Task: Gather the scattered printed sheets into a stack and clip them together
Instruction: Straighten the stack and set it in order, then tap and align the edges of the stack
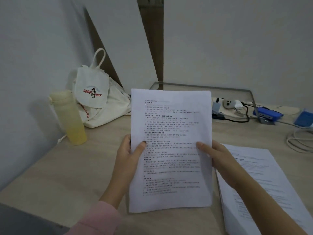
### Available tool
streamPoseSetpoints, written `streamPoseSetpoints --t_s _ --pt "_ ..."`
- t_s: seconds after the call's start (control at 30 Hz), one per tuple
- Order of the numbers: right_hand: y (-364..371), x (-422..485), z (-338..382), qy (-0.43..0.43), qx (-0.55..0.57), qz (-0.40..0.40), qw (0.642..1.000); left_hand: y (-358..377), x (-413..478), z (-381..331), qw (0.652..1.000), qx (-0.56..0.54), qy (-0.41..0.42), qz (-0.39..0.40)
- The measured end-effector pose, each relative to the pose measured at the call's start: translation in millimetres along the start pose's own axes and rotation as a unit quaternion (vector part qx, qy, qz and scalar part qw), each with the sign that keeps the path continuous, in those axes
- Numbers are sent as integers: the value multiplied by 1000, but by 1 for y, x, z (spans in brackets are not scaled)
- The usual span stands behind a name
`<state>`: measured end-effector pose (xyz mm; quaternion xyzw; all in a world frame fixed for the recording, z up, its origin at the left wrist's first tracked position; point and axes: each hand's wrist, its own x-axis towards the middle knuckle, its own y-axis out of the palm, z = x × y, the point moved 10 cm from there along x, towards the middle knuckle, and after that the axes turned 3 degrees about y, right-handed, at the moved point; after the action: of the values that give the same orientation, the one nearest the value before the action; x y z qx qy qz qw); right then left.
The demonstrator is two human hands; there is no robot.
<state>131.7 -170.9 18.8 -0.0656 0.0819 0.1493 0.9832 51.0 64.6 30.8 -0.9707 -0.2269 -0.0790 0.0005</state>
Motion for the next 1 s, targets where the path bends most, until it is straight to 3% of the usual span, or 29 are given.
streamPoseSetpoints --t_s 0.17,0.43,0.63,0.8,0.87,1.0 --pt "-38 -25 -6 9 -37 22 999 38 5 2 998 -50 -39 4" --pt "-162 -63 -53 65 -65 -179 980 163 -20 51 977 2 -126 170" --pt "-215 -82 -86 115 -150 -250 950 225 -41 88 953 45 -172 245" --pt "-237 -75 -103 120 -284 -282 908 245 -48 99 948 74 -179 253" --pt "-245 -75 -115 151 -242 -293 912 247 -52 104 946 61 -198 250" --pt "-250 -75 -128 190 -55 -283 939 248 -57 107 942 38 -218 252"
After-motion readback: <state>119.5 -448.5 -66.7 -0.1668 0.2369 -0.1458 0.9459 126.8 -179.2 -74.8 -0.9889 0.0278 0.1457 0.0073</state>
